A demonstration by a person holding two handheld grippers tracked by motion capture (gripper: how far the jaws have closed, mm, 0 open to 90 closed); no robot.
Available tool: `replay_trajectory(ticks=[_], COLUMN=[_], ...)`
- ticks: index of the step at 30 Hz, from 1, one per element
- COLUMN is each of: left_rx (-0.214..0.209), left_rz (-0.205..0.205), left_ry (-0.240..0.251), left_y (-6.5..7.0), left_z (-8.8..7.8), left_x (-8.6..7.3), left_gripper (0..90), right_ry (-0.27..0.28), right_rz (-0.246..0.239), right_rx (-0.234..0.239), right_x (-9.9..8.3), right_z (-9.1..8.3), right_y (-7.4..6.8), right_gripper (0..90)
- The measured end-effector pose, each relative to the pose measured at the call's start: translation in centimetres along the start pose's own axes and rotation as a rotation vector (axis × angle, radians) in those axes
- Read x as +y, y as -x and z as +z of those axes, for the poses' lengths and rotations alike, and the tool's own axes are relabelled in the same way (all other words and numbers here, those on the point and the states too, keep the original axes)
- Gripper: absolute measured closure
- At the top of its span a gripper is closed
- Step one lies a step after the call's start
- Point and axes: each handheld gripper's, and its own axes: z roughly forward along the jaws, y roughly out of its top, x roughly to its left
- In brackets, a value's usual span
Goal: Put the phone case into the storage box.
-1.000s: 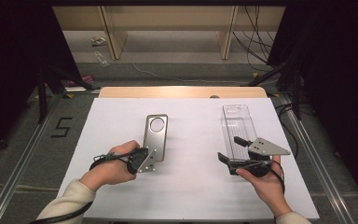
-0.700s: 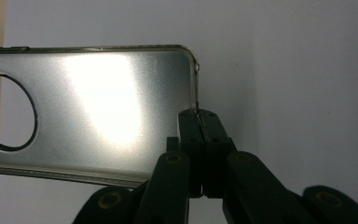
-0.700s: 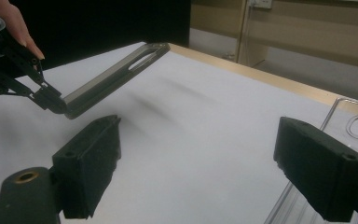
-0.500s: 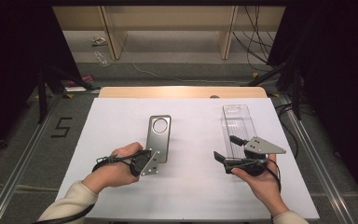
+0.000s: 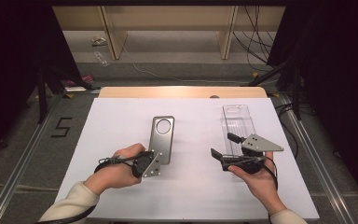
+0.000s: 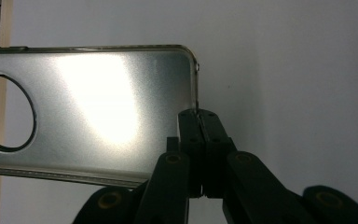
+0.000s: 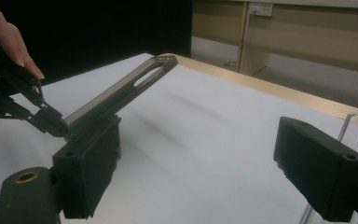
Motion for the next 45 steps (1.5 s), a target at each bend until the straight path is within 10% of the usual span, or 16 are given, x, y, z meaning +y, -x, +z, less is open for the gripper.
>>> replay_trajectory(ticks=[45], left_rx=[-0.028], left_rz=[0.049], left_ry=[0.014], left_y=[0.7], left_z=[0.1], left_x=[1.6], left_gripper=[88.8], right_ry=[-0.043], right_rz=[0.065], right_rx=[0.041], right_x=[2.2], right_z=[8.0], right_y=[-1.7], right_gripper=[17.0])
